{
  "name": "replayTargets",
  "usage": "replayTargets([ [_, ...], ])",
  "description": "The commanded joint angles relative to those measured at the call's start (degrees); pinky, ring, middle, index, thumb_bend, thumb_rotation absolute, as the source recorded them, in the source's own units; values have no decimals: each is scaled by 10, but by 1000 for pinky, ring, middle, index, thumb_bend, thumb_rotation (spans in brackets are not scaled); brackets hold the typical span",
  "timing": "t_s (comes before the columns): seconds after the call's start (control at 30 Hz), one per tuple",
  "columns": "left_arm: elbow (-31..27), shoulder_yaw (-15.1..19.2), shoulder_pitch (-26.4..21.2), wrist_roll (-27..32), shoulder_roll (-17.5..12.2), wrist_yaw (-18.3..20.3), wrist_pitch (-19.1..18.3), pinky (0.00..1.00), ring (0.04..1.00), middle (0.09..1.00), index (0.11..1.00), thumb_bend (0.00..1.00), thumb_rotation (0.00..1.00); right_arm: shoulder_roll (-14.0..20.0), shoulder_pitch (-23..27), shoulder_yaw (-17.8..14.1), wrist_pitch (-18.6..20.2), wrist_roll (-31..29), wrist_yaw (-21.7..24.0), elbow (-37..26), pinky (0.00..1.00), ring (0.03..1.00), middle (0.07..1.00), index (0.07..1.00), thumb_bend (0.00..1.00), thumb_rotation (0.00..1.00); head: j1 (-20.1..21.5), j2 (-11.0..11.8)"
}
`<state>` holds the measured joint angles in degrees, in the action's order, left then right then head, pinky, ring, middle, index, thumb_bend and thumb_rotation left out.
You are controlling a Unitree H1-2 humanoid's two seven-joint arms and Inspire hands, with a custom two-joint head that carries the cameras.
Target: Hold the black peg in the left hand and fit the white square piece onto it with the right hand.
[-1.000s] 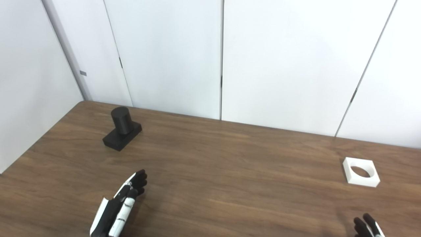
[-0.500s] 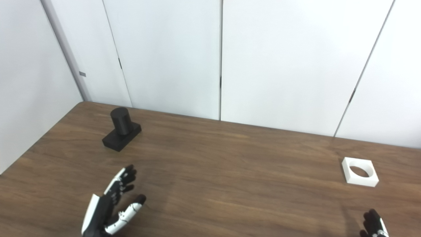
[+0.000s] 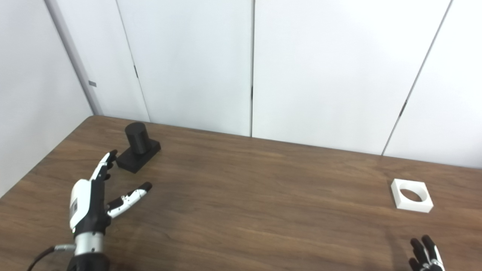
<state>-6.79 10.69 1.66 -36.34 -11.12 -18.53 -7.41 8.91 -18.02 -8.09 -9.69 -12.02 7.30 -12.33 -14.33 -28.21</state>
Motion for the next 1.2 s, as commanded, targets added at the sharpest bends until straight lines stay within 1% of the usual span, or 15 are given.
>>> replayTargets([
  [0.0, 1, -5, -27, -44, -34, -3, -20, 771, 884, 903, 907, 996, 532, -3, 1, 3, -11, -3, 4, 27, 1000, 994, 953, 978, 737, 989, 0, 0],
  [0.03, 12, -10, -35, -60, -44, -6, -27, 777, 889, 904, 908, 999, 541, -4, 0, 4, -11, -3, 4, 26, 1000, 993, 953, 977, 735, 990, 1, 0],
  [0.07, 22, -15, -41, -73, -52, -10, -32, 815, 896, 901, 905, 1000, 591, -4, 0, 4, -11, -3, 3, 26, 1000, 993, 954, 976, 739, 988, 2, 0],
  [0.17, 45, -22, -55, -89, -66, -25, -40, 902, 914, 905, 898, 1000, 642, -6, -2, 4, -6, 1, 0, 21, 1000, 989, 950, 976, 737, 993, 5, -2],
  [0.23, 58, -27, -62, -100, -73, -31, -48, 906, 911, 902, 892, 1000, 656, -6, -2, 3, -7, 4, -2, 21, 995, 981, 941, 969, 746, 989, 5, -2],
  [0.33, 72, -31, -74, -110, -79, -31, -71, 910, 912, 900, 887, 1000, 679, -7, -1, 3, -7, 7, -4, 22, 993, 981, 936, 965, 763, 984, 5, -2],
  [0.37, 79, -31, -79, -114, -81, -30, -81, 917, 916, 900, 884, 1000, 681, -7, -1, 2, -9, 6, -4, 24, 980, 978, 936, 965, 765, 983, 5, -2],
  [0.43, 90, -33, -86, -121, -86, -30, -96, 942, 937, 909, 882, 1000, 693, -6, -1, 1, -10, 5, -3, 25, 995, 987, 947, 970, 773, 980, 5, -5],
  [0.6, 122, -35, -101, -109, -99, -38, -95, 983, 960, 919, 875, 1000, 685, -6, -4, 0, -13, 7, -3, 25, 990, 981, 941, 968, 770, 978, 7, -6],
  [0.73, 148, -42, -117, -97, -108, -37, -91, 980, 968, 932, 867, 1000, 661, -7, -3, -2, -19, 10, -5, 28, 999, 982, 934, 957, 773, 970, 9, -7],
  [0.8, 165, -43, -128, -90, -107, -41, -93, 989, 990, 957, 866, 1000, 650, -11, -5, -3, -16, 20, -13, 23, 1000, 980, 921, 946, 777, 972, 12, -9],
  [0.9, 195, -40, -149, -80, -101, -57, -99, 999, 999, 983, 852, 1000, 631, -16, -6, -6, -19, 28, -18, 22, 997, 951, 874, 929, 774, 971, 14, -9],
  [0.97, 206, -42, -156, -75, -101, -63, -102, 1000, 1000, 988, 847, 1000, 627, -16, -7, -6, -22, 27, -18, 22, 1000, 947, 870, 930, 769, 973, 13, -9],
  [1.03, 221, -51, -166, -81, -104, -64, -112, 1000, 1000, 988, 845, 1000, 644, -17, -8, -5, -23, 28, -19, 19, 989, 944, 873, 928, 764, 970, 14, -11],
  [1.17, 253, -68, -186, -80, -113, -61, -118, 997, 1000, 980, 842, 1000, 657, -16, -13, -5, -15, 29, -20, 12, 999, 955, 890, 923, 773, 973, 20, -15],
])
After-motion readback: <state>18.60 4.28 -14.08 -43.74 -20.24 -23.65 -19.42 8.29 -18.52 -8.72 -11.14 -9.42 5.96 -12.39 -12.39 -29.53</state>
